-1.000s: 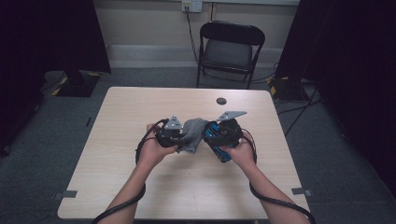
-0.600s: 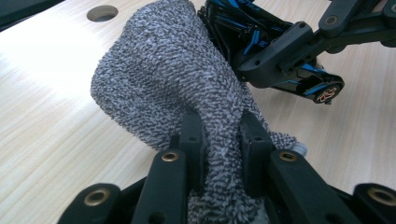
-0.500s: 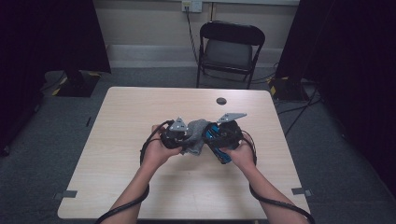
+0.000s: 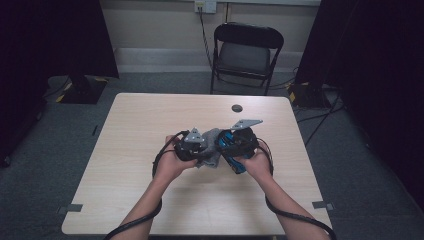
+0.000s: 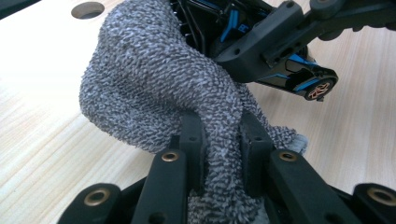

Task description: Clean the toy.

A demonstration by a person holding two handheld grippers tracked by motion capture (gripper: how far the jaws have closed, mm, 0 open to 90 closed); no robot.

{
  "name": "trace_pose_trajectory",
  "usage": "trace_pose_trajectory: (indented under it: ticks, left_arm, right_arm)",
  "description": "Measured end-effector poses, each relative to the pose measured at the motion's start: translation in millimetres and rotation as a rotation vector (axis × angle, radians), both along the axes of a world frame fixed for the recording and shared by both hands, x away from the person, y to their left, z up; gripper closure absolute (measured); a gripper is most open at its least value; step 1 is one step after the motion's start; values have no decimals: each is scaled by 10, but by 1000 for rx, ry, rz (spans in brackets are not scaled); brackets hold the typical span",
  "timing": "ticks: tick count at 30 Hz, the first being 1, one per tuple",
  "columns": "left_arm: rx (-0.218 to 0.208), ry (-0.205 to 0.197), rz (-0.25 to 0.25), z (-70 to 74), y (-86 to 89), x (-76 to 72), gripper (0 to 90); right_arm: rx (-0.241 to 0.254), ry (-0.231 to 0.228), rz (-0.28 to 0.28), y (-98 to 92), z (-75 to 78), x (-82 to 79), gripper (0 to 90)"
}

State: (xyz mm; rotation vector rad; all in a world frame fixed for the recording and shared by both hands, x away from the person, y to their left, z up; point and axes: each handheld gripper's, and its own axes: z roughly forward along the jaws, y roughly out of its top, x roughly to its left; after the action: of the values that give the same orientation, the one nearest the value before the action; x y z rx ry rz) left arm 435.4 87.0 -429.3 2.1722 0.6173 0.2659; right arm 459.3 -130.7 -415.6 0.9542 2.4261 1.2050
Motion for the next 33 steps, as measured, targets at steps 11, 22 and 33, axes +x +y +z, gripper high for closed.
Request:
trace_pose_trajectory:
  ticks: [11,22,33]
  left_arm:
    - [8,20,-14,-46,-36,-34,750]
    - [4,29,-21,-69,-97,-56,751]
    - [11,38,-64,-103,-215,-103,751]
  right_arm:
    - [3,-7,2,42,20,10,254]
    - [5,-12,-15,47,33,21,254]
    - [10,-4,-21,40,61,50,254]
